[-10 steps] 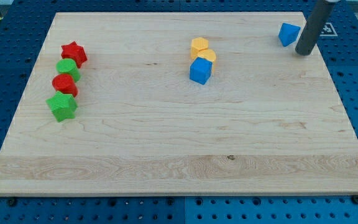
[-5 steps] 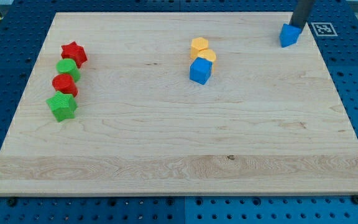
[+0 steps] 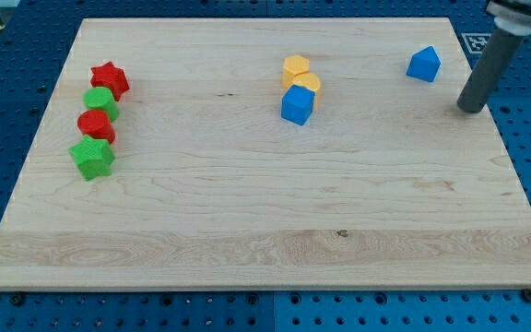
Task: Push the blue triangle towards down
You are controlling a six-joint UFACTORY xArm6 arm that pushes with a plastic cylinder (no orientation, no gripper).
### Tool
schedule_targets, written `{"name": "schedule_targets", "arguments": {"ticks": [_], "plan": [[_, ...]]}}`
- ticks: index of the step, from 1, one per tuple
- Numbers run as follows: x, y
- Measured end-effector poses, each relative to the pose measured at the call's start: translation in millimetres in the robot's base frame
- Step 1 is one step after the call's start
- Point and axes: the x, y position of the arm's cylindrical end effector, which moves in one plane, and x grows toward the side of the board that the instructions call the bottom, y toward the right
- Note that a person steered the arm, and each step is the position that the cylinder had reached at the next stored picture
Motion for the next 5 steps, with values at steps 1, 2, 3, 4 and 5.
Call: {"name": "schedule_targets", "arguments": {"ticks": [1,2,3,4,5], "plan": [[-45,24],[-82,11],[-96,-23],[-95,-50],[-65,-72]]}}
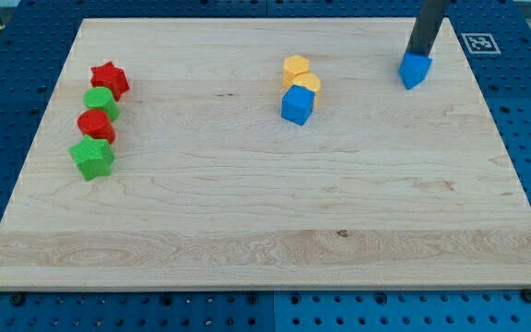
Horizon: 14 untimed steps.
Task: Push the blue triangle towards down
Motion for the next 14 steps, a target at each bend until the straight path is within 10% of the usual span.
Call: {"name": "schedule_targets", "arguments": {"ticks": [3,14], "plan": [[66,-20],[80,-51]]}}
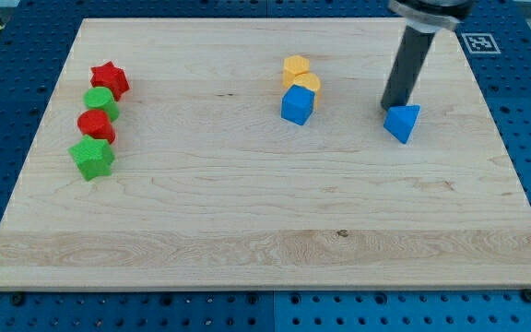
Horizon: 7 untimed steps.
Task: Push the blue triangle towards down
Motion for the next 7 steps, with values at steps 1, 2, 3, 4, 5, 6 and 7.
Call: {"name": "schedule_targets", "arguments": {"ticks": [1,2,3,4,5,6,7], "plan": [[-6,35],[10,45],[7,45],[25,18],[25,-27],[25,-63],[12,-62]]}}
